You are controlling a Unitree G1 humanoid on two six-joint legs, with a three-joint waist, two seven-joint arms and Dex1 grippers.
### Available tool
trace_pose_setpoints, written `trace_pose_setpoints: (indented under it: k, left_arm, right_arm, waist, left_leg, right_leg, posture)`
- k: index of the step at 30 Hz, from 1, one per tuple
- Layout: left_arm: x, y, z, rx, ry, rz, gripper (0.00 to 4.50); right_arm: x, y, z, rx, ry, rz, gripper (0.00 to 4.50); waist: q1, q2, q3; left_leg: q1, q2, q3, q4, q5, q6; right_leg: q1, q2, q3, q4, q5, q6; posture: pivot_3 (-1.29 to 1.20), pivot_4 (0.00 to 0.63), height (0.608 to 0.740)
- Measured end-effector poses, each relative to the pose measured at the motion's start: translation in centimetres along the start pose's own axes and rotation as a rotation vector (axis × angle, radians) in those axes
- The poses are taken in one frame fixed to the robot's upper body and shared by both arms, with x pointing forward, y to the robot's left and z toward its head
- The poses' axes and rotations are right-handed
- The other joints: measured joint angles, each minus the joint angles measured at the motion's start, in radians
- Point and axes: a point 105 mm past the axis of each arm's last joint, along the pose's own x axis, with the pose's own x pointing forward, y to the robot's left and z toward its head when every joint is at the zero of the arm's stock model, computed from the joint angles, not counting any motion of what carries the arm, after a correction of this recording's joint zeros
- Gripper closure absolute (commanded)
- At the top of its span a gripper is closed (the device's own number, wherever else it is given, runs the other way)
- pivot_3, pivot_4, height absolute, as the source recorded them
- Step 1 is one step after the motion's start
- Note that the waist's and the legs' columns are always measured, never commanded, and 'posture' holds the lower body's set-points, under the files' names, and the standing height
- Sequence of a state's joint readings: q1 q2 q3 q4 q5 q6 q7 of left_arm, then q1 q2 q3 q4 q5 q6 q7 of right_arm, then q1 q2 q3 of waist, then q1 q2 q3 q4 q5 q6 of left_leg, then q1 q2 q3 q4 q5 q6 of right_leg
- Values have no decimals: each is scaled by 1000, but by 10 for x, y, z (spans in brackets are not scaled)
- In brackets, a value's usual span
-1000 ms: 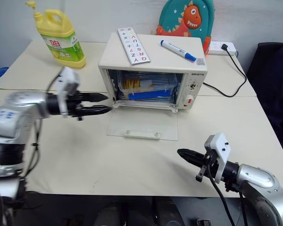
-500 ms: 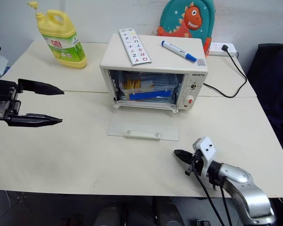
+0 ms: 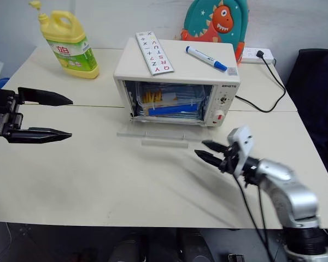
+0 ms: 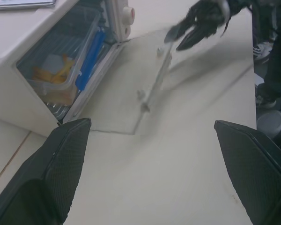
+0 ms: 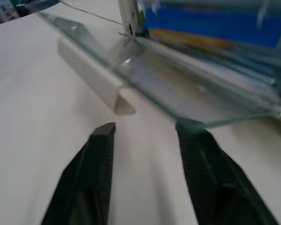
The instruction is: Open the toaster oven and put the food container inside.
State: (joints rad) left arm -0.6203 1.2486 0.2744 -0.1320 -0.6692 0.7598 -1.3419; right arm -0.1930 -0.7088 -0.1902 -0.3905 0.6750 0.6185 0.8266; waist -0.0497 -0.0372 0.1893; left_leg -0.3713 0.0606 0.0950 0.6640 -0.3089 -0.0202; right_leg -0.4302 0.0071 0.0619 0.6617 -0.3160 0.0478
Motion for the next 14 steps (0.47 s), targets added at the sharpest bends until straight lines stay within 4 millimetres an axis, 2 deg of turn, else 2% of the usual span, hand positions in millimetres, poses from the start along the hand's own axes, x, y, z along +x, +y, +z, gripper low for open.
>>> trace_pose_setpoints:
  k: [3, 5, 9, 14]
  left_arm:
    - [-6, 4, -3, -1, 17, 15, 0]
    - [-11, 7, -2, -7, 15, 20, 0]
    - [-26, 14, 1, -2, 21, 58, 0]
    - [-30, 19, -2, -10, 15, 82, 0]
  right_arm:
    - [-33, -2, 30, -36, 38, 31, 450]
    - [-50, 0, 44, -22, 53, 51, 50]
    - [-76, -1, 62, -33, 85, 43, 50]
    - [-81, -17, 68, -53, 70, -35, 50]
  waist:
    - [3, -1, 0]
    - [4, 0, 0]
    - [-4, -1, 0]
    - [-8, 0, 0]
  left_leg:
    - [0, 1, 0, 0, 0, 0]
    - [1, 1, 0, 0, 0, 1]
    - [2, 1, 1, 0, -1, 1]
    - [1, 1, 1, 0, -1, 1]
  right_leg:
    - [1, 1, 0, -1, 0, 0]
    - [1, 1, 0, -1, 0, 0]
    - [1, 1, 1, -1, 0, 0]
    - [0, 1, 1, 0, 0, 0]
  posture:
    - [0, 150, 740]
    - [0, 150, 740]
    - [0, 150, 740]
    - [0, 150, 740]
